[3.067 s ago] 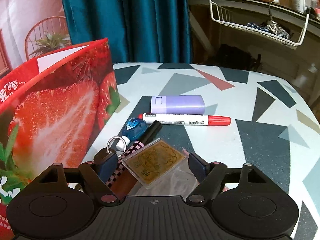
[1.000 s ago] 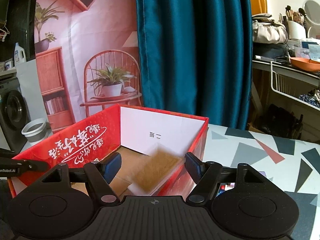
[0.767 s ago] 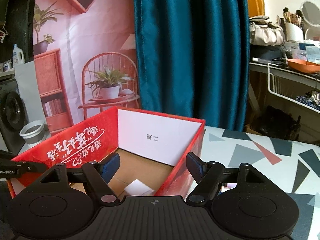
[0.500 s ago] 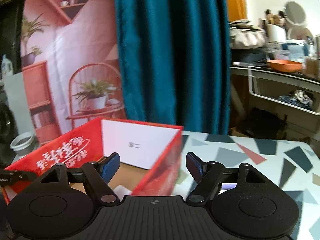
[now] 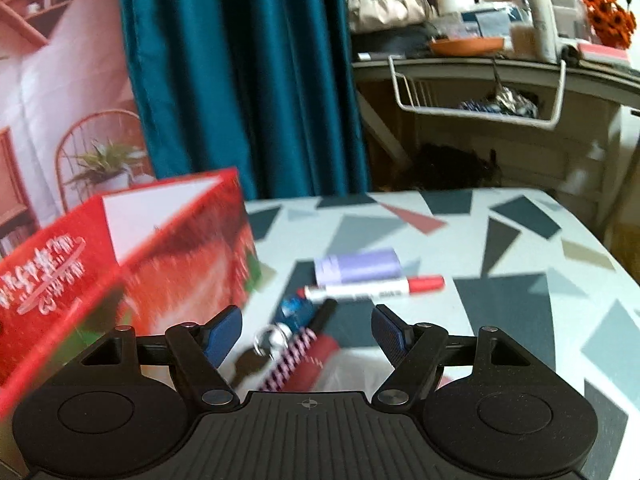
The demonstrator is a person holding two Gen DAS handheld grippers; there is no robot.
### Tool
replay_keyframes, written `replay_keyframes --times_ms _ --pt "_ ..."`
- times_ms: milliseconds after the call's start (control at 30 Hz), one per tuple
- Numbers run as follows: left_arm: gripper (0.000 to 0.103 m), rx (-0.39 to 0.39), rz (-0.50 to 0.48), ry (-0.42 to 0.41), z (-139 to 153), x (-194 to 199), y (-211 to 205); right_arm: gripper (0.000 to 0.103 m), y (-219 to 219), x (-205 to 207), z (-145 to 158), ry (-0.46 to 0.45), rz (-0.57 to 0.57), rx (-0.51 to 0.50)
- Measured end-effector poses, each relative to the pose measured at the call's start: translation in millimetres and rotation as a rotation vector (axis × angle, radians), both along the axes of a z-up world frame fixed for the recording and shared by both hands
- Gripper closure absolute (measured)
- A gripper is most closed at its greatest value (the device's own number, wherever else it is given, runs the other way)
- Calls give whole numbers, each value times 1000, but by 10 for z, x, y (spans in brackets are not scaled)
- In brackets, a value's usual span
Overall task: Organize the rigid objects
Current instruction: 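Grasp the clear box of floss picks with the right gripper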
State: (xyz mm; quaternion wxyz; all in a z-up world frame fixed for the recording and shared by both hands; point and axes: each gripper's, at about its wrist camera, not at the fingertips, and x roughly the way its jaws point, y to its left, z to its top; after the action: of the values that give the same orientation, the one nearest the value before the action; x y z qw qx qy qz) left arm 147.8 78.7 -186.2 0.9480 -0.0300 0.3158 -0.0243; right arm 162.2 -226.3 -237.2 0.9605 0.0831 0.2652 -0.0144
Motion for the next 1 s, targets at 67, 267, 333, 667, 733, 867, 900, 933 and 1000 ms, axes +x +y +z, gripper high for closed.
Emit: replay_keyframes --times_ms 67,267,333,667,733,867,900,933,1000 --pt "92 0 0 0 0 1 0 35 29 0 -81 21 -3 -6" --pt "92 2 -2 0 -5 1 3 40 174 9 -239 70 -35 -57" --pt "92 4 -3 -1 -6 -1 0 40 156 7 -238 63 -67 -73" --pt "92 6 -2 -1 -5 -9 -12 45 131 -31 -339 129 -117 -108" --pt "92 6 -2 -2 -5 -9 -12 47 164 -9 -359 146 -111 -126" --pt "91 7 -2 -3 -4 -9 -15 50 135 8 -395 159 -139 -121" --pt "91 7 -2 -3 -4 -9 -15 50 121 10 -405 159 -146 -122" --pt "91 7 -1 -3 -3 -9 -16 50 101 15 -420 157 -148 -109" --pt "92 8 -3 -2 -4 -9 -15 50 71 23 -449 155 -157 -102"
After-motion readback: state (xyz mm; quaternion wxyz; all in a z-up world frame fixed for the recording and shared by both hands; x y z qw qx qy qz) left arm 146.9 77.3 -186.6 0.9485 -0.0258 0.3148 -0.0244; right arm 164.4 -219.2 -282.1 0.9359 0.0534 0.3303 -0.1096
